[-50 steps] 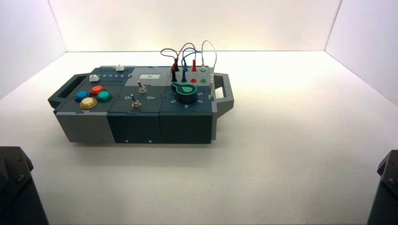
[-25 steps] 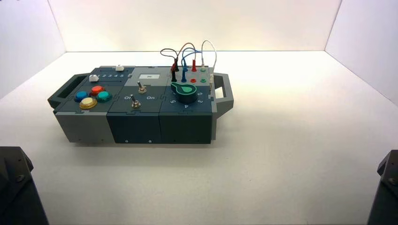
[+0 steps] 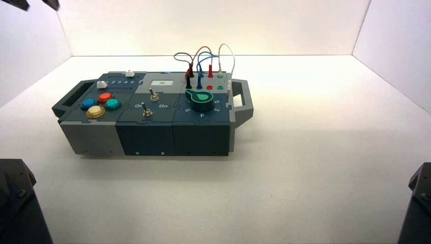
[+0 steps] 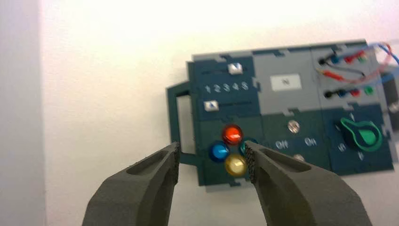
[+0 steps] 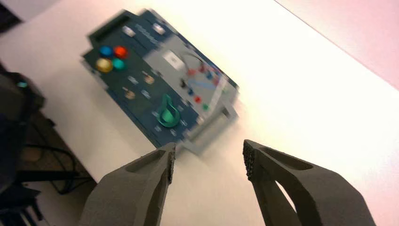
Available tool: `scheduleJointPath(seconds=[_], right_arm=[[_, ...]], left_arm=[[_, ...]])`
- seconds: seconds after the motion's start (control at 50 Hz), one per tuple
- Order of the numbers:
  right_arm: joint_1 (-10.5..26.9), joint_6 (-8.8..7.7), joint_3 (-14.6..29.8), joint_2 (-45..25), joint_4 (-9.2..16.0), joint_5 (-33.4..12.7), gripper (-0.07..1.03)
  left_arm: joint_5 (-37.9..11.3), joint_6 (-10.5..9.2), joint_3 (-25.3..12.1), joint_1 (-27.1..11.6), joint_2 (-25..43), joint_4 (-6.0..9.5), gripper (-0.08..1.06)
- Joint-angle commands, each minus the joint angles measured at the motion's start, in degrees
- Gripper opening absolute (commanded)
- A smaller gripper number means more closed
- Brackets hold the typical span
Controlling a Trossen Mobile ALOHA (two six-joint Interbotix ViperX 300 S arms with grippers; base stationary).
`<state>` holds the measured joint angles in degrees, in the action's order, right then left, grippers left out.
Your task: Push the red button with the right gripper.
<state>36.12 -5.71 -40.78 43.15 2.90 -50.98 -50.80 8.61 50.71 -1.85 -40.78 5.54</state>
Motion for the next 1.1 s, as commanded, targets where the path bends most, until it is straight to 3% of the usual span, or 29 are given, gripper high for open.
scheduleJointPath(seconds=[0.02,0.06,0.08,0.14,0.34,0.78,1.1], right_arm=[[-3.4,0.09,-3.4,4.7,0.1,0.6,0.89],[-3.7,0.00,-3.8,5.2,0.1,0.6,0.89],[-5.5,0.09,-6.6,8.5,0.1,0.6,0.89],[-6.7,0.09,-8.6,10.7,0.1,0.5,0.89],[-11.1,1.05,-13.7,16.0,0.5,-0.3,0.90],[-11.8,6.77,-15.9,20.7,0.7,1.2,0.89],[-11.8,7.03,-16.2,20.9,0.6,1.5,0.89]], left_arm=[[0.0,0.26,-0.1,-2.0,-0.3,0.26,0.77],[0.0,0.26,0.0,-2.2,-0.4,0.35,0.78],[-0.1,0.35,0.4,-3.7,-0.5,0.44,0.82],[0.0,0.35,0.9,-5.0,-0.6,0.70,0.84],[1.4,0.35,1.7,-8.3,-0.3,1.41,0.85],[6.6,0.09,3.8,-11.1,0.9,1.93,0.85],[7.2,0.00,4.0,-11.4,0.8,2.02,0.85]])
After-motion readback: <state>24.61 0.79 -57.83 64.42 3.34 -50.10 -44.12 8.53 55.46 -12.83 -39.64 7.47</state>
